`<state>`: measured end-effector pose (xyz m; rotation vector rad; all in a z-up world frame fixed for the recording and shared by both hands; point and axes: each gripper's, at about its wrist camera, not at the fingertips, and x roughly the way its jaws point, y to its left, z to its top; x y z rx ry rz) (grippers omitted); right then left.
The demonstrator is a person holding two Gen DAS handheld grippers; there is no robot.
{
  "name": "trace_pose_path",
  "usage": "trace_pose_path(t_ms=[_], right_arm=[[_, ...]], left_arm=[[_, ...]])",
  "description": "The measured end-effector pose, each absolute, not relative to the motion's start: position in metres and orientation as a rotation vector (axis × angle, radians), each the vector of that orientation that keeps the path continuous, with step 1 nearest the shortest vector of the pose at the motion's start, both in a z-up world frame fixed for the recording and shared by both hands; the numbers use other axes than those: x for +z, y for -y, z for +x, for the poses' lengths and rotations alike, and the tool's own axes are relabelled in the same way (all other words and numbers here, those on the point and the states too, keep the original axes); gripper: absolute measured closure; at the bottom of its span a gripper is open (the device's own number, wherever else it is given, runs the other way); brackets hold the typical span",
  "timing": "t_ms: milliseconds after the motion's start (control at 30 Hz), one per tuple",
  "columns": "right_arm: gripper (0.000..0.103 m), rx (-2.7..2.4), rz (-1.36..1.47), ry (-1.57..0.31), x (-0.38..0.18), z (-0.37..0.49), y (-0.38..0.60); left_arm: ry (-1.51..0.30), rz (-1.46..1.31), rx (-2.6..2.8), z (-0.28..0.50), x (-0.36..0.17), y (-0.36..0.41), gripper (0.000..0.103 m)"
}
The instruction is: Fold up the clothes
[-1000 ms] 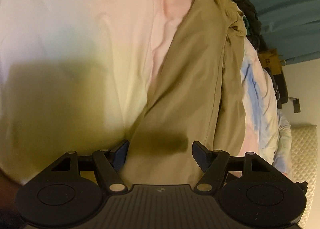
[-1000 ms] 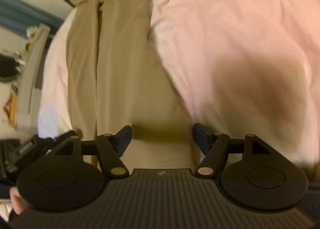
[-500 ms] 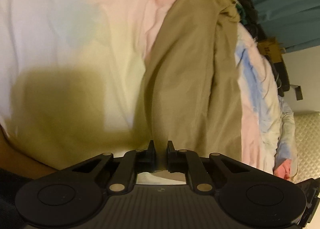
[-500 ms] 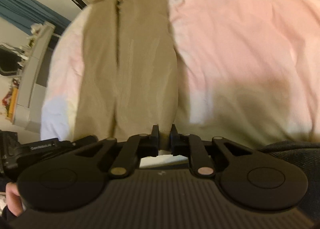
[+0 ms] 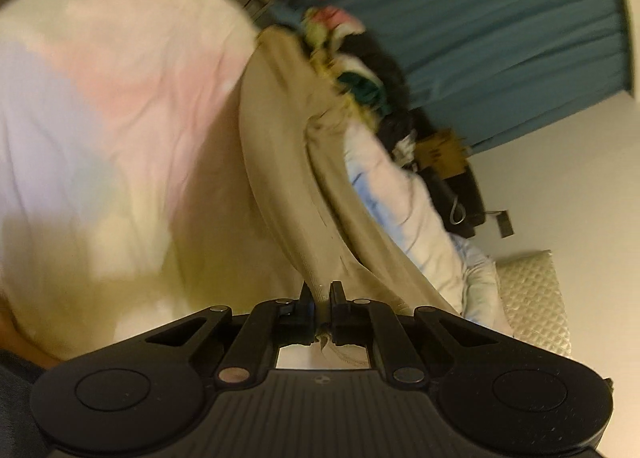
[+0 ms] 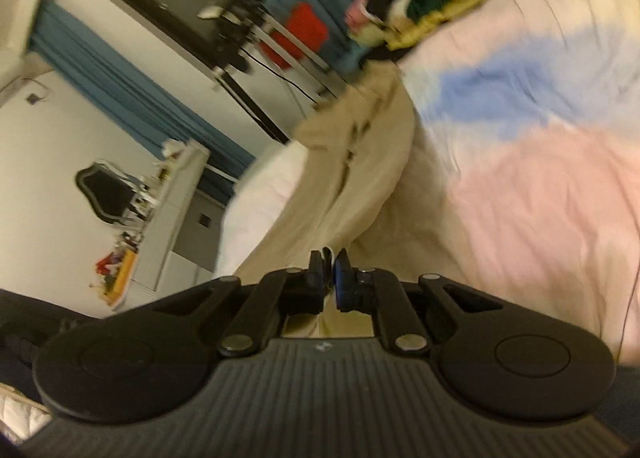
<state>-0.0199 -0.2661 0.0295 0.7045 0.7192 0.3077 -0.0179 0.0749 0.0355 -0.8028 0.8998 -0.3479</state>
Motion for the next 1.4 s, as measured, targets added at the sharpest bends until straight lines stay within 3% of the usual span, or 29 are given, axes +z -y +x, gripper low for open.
trace_pose_path(t_ms=[133, 333, 467, 867, 1133, 1400], right_arm=[[0.095, 0.328, 0.668, -0.701, 0.042, -0.040, 0.267], [0.095, 0.347, 0.671, -0.725, 0.021, -0.083, 0.263], [0.095, 0.327, 0.732, -0.749, 0.005, -0.086, 0.264], [0.095, 0.183, 0.844, -0.658, -0.010, 0.092, 0.256], [0.095, 0.126, 0.781, -0.637, -0.072, 0.197, 0.254], [0.095, 0.122, 0.605, -0.707, -0.136, 0.260, 0.238]], left_arm=[[-0.868, -0.813, -0.378, -0.045, 0.049, -0.077, 0.096], [-0.911, -0.878, -0.392, -0.099, 0.028, -0.100, 0.097], [-0.942, -0.925, -0.379, -0.096, 0.012, -0.105, 0.097], [-0.818, -0.795, -0.249, 0.080, 0.021, -0.095, 0.095], [-0.797, -0.721, -0.190, 0.195, -0.040, -0.079, 0.095], [-0.851, -0.585, -0.163, 0.258, -0.095, -0.073, 0.095]])
